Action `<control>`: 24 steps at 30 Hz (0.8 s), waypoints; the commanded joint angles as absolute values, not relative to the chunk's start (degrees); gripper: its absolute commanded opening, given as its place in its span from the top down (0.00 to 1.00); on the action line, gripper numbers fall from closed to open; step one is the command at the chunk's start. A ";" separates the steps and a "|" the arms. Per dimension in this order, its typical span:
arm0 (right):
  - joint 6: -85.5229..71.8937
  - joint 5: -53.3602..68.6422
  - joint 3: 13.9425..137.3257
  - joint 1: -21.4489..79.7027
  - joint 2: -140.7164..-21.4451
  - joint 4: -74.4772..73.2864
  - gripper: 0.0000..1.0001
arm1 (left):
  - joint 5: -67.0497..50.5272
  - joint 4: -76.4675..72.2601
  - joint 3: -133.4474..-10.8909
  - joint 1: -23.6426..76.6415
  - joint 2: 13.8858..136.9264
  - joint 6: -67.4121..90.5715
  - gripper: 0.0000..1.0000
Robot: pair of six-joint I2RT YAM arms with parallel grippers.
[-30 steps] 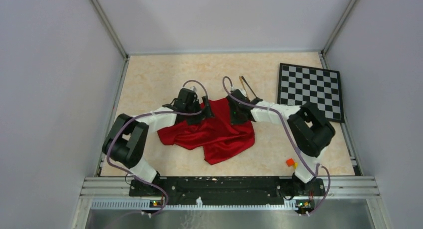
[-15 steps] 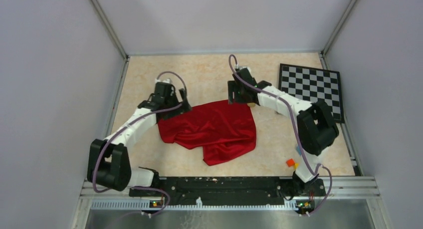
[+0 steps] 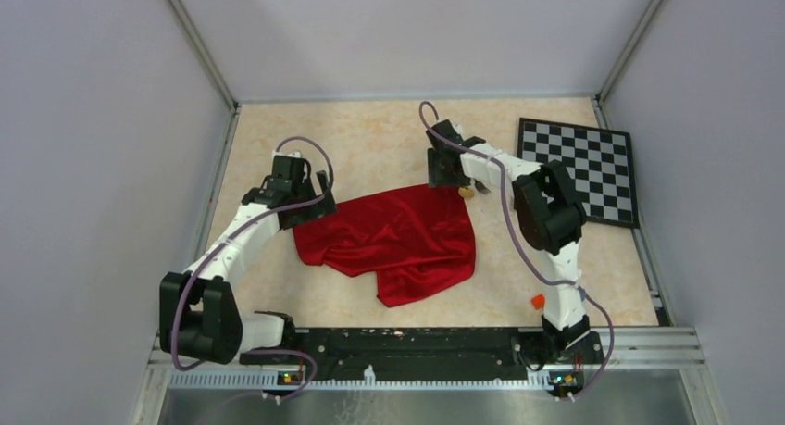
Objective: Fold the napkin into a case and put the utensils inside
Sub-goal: Pick up the crumpled napkin from the center of the board.
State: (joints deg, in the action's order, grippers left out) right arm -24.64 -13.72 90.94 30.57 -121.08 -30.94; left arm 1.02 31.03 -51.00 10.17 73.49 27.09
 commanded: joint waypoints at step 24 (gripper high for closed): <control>-22.58 -15.65 97.47 30.41 -126.99 -35.08 0.87 | -2.13 31.87 -57.27 -4.35 88.77 37.34 0.01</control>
